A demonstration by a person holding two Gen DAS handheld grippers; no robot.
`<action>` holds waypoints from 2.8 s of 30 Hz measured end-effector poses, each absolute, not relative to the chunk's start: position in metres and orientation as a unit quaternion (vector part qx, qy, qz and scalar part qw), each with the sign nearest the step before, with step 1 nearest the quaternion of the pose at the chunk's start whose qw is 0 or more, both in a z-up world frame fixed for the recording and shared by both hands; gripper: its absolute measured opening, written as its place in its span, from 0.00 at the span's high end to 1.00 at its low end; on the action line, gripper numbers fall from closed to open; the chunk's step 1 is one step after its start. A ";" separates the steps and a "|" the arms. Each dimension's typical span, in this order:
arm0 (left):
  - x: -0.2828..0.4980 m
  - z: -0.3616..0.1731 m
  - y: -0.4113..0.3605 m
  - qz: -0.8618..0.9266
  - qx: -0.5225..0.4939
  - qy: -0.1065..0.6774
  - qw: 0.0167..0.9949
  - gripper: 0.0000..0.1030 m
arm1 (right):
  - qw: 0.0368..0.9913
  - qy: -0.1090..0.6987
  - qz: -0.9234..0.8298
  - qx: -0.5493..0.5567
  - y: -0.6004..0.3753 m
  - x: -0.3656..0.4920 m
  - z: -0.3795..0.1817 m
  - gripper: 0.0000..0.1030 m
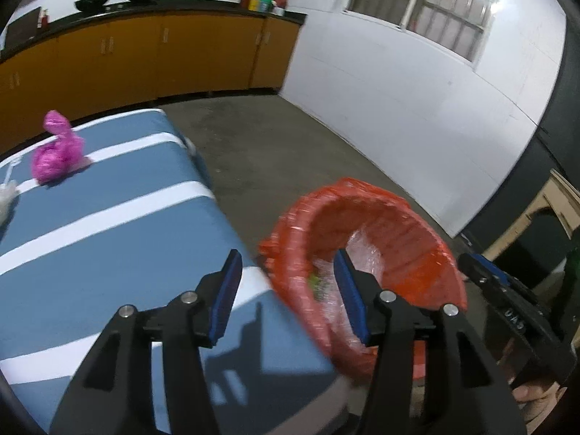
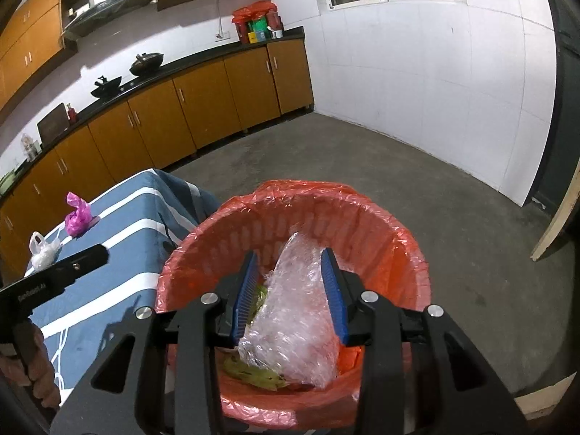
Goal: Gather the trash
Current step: 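Open the right tool to drop the bubble wrap while the left tool moves back, then grasp the white plastic bag with the left tool, then grasp the pink plastic bag with the right tool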
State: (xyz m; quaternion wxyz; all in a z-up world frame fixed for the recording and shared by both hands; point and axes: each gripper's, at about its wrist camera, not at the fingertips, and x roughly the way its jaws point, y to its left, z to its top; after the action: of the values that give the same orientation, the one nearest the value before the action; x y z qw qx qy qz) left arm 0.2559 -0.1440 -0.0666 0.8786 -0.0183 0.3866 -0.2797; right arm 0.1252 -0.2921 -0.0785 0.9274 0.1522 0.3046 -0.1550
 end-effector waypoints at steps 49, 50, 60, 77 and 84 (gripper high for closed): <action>0.425 -0.122 0.170 0.014 -0.088 0.425 0.901 0.59 | 0.941 0.322 0.100 0.036 -0.025 0.357 -0.080 0.29; 0.425 -0.121 0.171 0.015 -0.088 0.423 0.902 0.62 | 0.940 0.323 0.104 0.035 -0.022 0.362 -0.081 0.29; 0.405 -0.106 0.200 0.026 -0.088 0.392 0.915 0.75 | 0.935 0.333 0.113 0.047 0.018 0.428 -0.091 0.30; 0.368 -0.089 0.206 0.045 -0.075 0.388 0.917 0.75 | 0.916 0.374 0.142 0.000 0.025 0.417 -0.103 0.84; 0.344 -0.065 0.181 0.020 -0.063 0.376 0.924 0.75 | 0.918 0.374 0.129 0.013 -0.011 0.369 -0.090 0.89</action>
State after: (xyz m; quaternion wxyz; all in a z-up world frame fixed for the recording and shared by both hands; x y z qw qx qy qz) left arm 0.3441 0.1810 -0.0648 0.9242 -0.0631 0.3760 0.0204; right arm 0.3693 -0.0113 -0.0901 0.9184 0.0130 0.3740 0.1286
